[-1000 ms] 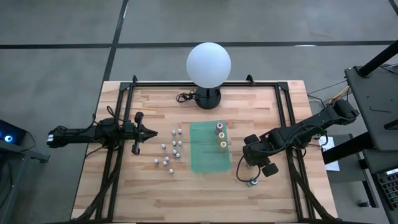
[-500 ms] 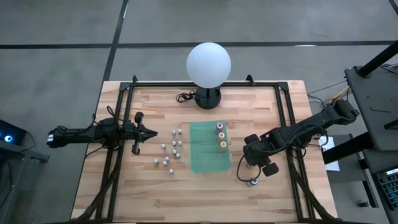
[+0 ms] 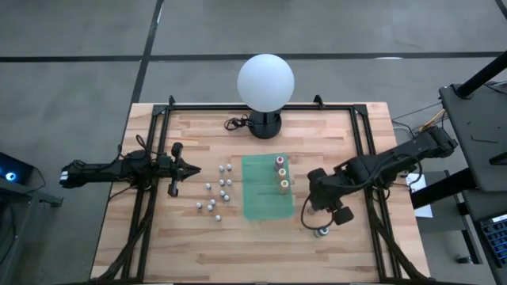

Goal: Pick & Place food coloring
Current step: Put the large red food coloring bottle into the green bin

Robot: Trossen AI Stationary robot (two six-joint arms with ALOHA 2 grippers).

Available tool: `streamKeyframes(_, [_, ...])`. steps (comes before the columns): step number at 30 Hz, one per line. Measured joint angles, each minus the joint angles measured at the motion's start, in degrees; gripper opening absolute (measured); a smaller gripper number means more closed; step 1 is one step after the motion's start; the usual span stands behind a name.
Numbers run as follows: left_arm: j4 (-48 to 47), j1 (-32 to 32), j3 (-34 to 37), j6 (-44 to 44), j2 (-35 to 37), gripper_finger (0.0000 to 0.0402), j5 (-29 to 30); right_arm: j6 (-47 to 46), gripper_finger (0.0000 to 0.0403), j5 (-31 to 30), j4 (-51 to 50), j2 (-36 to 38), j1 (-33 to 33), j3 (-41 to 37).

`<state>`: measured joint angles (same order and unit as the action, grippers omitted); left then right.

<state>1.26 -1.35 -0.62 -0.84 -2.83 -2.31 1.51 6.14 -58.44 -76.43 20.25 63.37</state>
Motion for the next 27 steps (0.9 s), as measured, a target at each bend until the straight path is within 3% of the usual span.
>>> streamKeyframes(14, [0.02, 0.0, 0.0, 0.01, 0.0, 0.0, 0.0, 3.38, 0.0113, -0.26, -3.46, -5.72, -3.73, 11.29])
streamKeyframes(27, [0.02, -0.02, 0.0, 0.01, 0.0, 0.0, 0.0, 14.57, 0.0115, -0.16, -6.95, -13.8, -6.44, 22.05])
